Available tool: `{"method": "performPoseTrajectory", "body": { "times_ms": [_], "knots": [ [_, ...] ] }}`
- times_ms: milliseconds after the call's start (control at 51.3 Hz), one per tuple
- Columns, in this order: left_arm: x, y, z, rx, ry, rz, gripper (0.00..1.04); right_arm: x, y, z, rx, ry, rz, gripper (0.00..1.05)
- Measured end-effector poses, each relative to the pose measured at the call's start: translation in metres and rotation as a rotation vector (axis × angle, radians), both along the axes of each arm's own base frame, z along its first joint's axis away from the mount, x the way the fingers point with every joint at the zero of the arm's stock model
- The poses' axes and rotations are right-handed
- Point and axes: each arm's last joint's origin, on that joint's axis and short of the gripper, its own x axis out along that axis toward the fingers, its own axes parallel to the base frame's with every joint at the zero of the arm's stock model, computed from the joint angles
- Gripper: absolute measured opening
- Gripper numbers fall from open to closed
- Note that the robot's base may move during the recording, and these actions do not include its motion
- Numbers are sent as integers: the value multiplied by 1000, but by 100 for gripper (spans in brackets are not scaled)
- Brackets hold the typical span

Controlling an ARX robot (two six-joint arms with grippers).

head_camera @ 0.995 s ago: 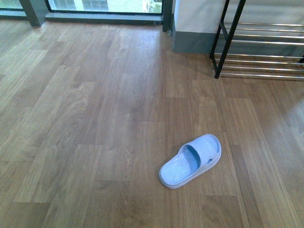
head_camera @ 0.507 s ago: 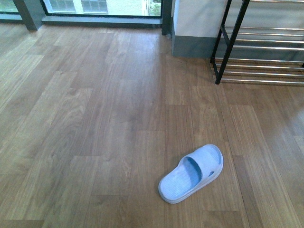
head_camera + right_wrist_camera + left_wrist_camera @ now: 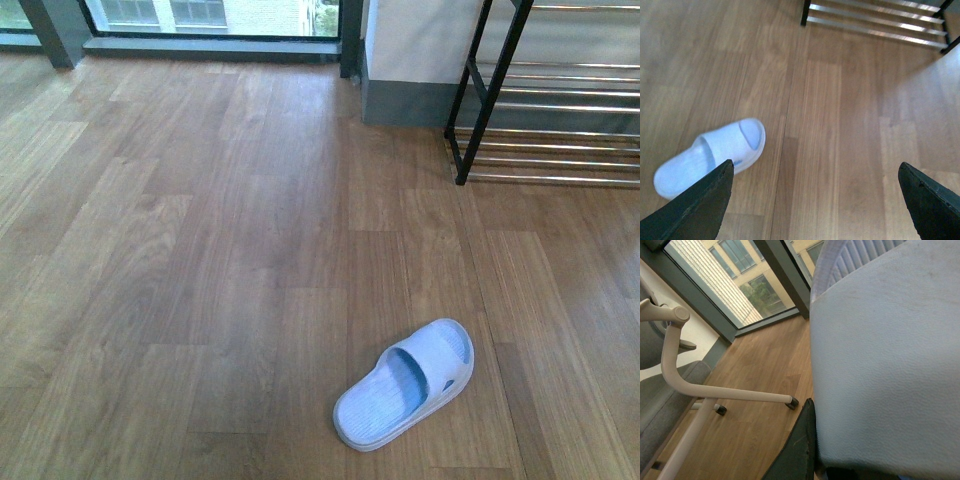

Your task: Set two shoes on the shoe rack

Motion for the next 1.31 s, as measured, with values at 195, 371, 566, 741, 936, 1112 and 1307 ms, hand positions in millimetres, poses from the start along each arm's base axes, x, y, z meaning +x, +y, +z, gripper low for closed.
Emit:
{"method": "performPoseTrajectory", "body": {
  "times_ms": [195, 371, 566, 741, 936, 1112, 1307],
  "knots": [
    [0, 0, 0, 0, 0, 0, 2, 33, 34, -98, 75, 324, 98, 95],
    [0, 0, 0, 0, 0, 0, 2, 45, 54, -139, 136, 430, 99, 95],
    [0, 0, 0, 0, 0, 0, 2, 76, 71, -167, 235, 437, 61, 95],
    [0, 0, 0, 0, 0, 0, 2, 93, 80, -184, 255, 411, 19, 95],
    [0, 0, 0, 0, 0, 0, 2, 109, 86, -205, 234, 388, -42, 95],
    [0, 0, 0, 0, 0, 0, 2, 132, 93, -226, 225, 388, -80, 95],
    [0, 0, 0, 0, 0, 0, 2, 146, 101, -242, 191, 391, -79, 95]
  ]
}}
